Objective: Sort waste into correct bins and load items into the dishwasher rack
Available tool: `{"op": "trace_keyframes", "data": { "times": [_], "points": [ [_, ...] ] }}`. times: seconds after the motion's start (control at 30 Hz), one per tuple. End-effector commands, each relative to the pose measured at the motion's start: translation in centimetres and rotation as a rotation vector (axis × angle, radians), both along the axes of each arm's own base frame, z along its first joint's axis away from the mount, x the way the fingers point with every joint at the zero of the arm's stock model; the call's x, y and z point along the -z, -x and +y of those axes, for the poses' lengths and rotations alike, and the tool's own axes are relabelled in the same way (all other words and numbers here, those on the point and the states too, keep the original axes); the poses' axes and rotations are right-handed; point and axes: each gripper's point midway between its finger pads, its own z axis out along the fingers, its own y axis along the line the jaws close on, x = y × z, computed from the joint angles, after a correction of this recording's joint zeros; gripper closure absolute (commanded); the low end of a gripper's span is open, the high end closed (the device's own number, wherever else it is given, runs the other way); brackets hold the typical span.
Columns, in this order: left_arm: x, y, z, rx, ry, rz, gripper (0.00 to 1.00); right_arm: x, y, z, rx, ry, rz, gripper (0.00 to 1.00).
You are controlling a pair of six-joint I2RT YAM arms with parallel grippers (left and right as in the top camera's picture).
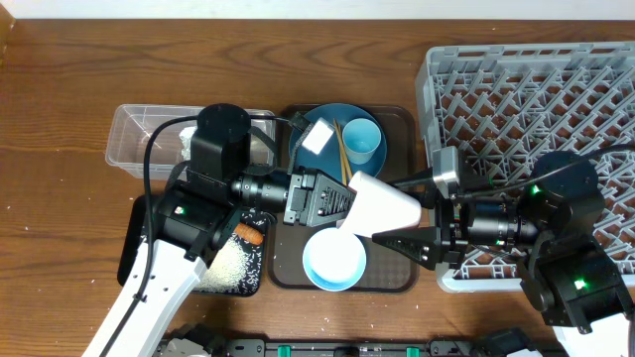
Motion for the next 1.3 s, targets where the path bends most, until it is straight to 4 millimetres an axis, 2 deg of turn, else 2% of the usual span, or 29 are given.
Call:
{"op": "trace_keyframes", "data": {
  "times": [0.0,0.23,0.5,0.53,0.77,1.13,1.27],
  "points": [
    [-0.6,0.6,0.1,0.029,0.019,-0.026,0.84,0.0,-0.5,0.1,0.032,0.003,0.006,0.41],
    [-0.3,0.1,0.0,0.003,0.008,-0.045,0.84,-0.5,-0.6,0.2,0.037,-0.013,0.018,0.41],
    [0.3,-1.3,-0.1,-0.079,-0.023,-0.072,0.83,-0.7,-0.9,0.1,0.048,-0.019,0.015,0.41],
    [0.3,-1.5,-0.1,-0.088,-0.027,-0.073,0.78,-0.7,-1.0,0.0,0.053,-0.019,0.019,0.41],
    [0.9,-3.3,0.1,-0.185,-0.062,-0.087,0.75,-0.7,-1.4,-0.4,0.072,-0.021,0.031,0.43],
    [1.1,-7.1,3.3,-0.355,-0.085,-0.088,0.64,0.1,-1.3,-0.5,0.076,0.001,0.060,0.44],
    [1.4,-7.9,4.3,-0.393,-0.094,-0.072,0.63,1.1,-2.3,-0.8,0.142,0.032,0.088,0.44]
  ]
}}
